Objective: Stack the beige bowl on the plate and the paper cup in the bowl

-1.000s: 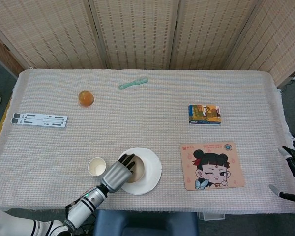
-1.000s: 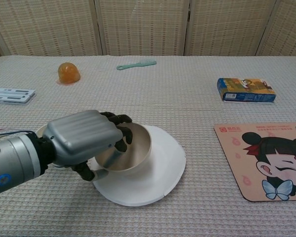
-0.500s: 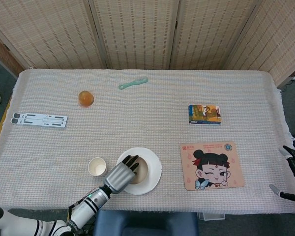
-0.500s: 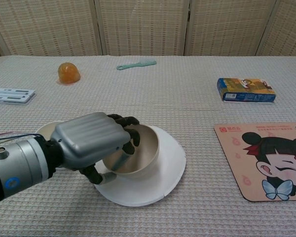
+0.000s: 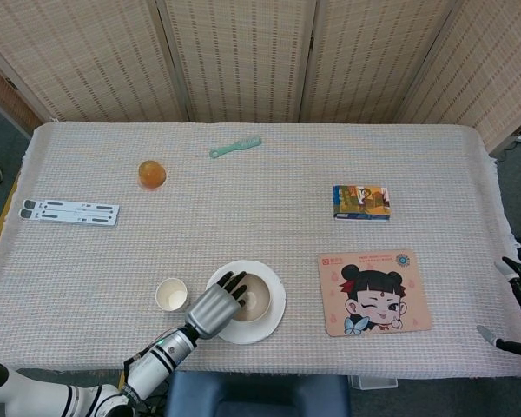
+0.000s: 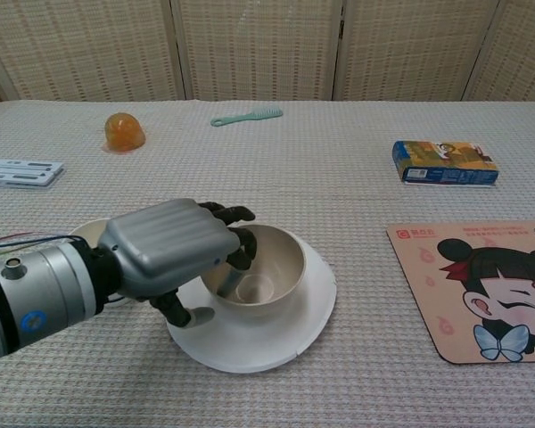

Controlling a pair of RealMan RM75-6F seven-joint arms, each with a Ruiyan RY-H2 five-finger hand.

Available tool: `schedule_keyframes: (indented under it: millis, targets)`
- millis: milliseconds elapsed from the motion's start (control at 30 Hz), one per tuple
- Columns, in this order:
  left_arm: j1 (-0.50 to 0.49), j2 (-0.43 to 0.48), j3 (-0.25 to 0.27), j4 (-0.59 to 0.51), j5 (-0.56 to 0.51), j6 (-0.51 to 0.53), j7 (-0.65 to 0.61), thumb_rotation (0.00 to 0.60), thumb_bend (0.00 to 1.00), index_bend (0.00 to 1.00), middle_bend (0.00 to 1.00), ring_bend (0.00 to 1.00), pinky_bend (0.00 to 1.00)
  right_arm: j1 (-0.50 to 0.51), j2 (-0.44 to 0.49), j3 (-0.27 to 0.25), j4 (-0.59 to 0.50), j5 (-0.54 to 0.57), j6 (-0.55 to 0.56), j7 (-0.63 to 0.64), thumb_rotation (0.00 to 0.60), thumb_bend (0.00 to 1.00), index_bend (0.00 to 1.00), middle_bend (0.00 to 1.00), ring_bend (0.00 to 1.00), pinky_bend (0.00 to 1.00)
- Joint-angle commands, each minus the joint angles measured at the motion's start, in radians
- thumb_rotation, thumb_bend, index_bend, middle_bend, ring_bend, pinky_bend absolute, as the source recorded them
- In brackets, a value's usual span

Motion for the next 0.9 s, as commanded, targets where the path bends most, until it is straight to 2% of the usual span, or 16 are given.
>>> schedule_keyframes:
  millis: [33,300,467,700,900]
  targets:
    - [-0.002,0.003,0.000,-0.002,0.006,-0.005,-0.005,0.600,0.29,0.53,0.27,0.03,0.17,0.001,0.000,0.000,-0.001,0.001,-0.003,-0.001,0.600,0.19,0.00,0.00,0.00,0.00]
    - [0.001,0.016,0.000,-0.037,0.012,0.015,0.019,0.600,0.27,0.50,0.27,0.03,0.17,0.001,0.001,-0.001,-0.004,0.000,-0.002,-0.006,0.600,0.19,0.00,0.00,0.00,0.00]
    - [0.005,0.047,0.004,-0.101,0.007,0.041,0.068,0.600,0.26,0.47,0.27,0.03,0.17,0.001,0.000,0.001,-0.003,0.006,-0.003,-0.009,0.600,0.19,0.00,0.00,0.00,0.00]
    - [0.041,0.154,0.020,-0.250,0.010,0.138,0.154,0.600,0.26,0.45,0.27,0.03,0.17,0.003,-0.002,0.002,-0.008,0.011,-0.009,-0.020,0.600,0.19,0.00,0.00,0.00,0.00]
    - [0.074,0.274,0.004,-0.336,0.022,0.209,0.141,0.600,0.27,0.40,0.27,0.03,0.17,0.006,-0.005,0.003,-0.019,0.019,-0.019,-0.041,0.600,0.19,0.00,0.00,0.00,0.00]
